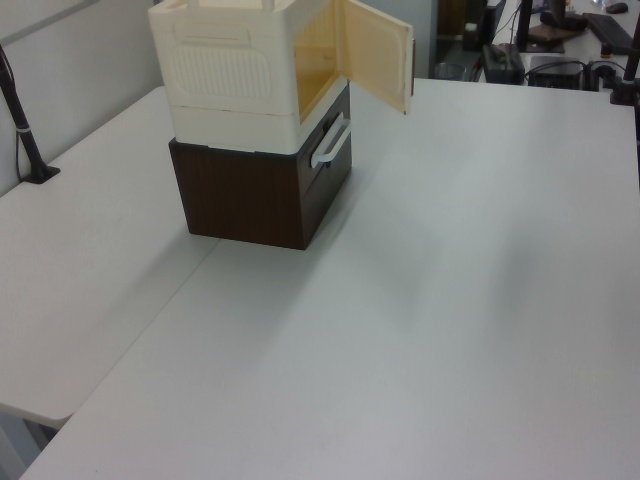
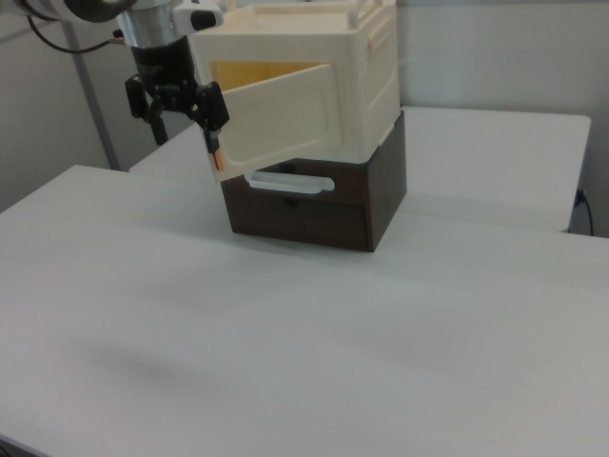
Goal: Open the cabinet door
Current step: 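Pull the door edge outward, swinging the door open on its hinge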
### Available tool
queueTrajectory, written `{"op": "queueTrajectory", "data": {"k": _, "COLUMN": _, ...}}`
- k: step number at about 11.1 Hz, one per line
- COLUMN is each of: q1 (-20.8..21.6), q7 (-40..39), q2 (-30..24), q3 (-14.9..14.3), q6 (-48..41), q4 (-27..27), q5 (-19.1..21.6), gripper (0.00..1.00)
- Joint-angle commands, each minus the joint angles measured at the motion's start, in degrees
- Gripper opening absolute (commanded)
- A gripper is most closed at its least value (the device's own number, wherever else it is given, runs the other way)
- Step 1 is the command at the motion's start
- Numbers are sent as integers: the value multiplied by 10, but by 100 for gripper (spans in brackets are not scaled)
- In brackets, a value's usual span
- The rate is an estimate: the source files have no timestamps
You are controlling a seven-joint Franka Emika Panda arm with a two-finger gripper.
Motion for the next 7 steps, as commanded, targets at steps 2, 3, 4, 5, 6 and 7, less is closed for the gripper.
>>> {"op": "queueTrajectory", "data": {"k": 2, "q1": -38, "q7": -3, "q2": -26, "q3": 9, "q6": -71, "q4": -27, "q5": 9, "gripper": 100}}
{"op": "queueTrajectory", "data": {"k": 3, "q1": -42, "q7": 2, "q2": -26, "q3": 9, "q6": -78, "q4": -32, "q5": 7, "gripper": 100}}
{"op": "queueTrajectory", "data": {"k": 4, "q1": -45, "q7": 11, "q2": -26, "q3": 10, "q6": -77, "q4": -48, "q5": 3, "gripper": 100}}
{"op": "queueTrajectory", "data": {"k": 5, "q1": -49, "q7": 31, "q2": -27, "q3": 16, "q6": -72, "q4": -49, "q5": 0, "gripper": 100}}
{"op": "queueTrajectory", "data": {"k": 6, "q1": -61, "q7": 41, "q2": -28, "q3": 17, "q6": -72, "q4": -47, "q5": -4, "gripper": 100}}
{"op": "queueTrajectory", "data": {"k": 7, "q1": -62, "q7": 42, "q2": -28, "q3": 17, "q6": -71, "q4": -47, "q5": -5, "gripper": 100}}
